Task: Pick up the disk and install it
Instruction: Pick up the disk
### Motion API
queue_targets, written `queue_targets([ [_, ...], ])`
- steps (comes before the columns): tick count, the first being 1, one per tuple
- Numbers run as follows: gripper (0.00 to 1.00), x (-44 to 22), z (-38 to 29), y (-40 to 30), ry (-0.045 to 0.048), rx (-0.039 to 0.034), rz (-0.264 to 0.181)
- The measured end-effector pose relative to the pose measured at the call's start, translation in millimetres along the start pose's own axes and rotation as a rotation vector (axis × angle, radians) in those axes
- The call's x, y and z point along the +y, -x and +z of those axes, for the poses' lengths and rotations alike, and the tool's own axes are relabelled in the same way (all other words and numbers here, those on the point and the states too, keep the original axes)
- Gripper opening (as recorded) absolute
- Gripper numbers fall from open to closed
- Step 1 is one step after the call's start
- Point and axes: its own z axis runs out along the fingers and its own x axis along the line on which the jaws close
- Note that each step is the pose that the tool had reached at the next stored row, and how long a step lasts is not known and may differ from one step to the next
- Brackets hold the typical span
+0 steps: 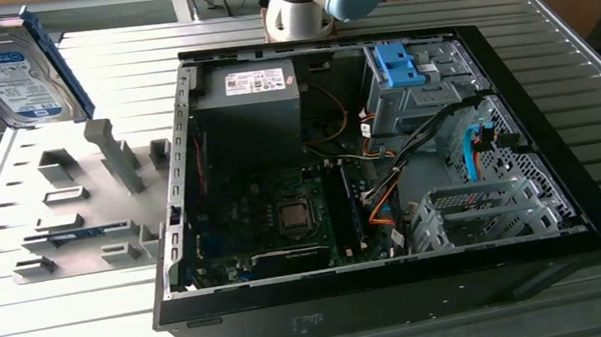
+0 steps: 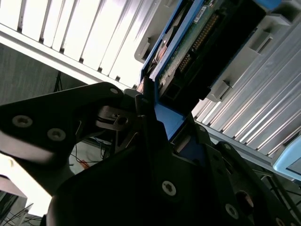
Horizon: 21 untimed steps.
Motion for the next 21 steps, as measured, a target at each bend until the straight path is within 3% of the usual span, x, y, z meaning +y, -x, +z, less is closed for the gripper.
queue_targets([
  [13,0.37,0.2,-0.5,0.0,0.0,-0.0001,-0.001],
  [21,0.37,0.2,-8.6,0.2,0.0,-0.0002,-0.001],
])
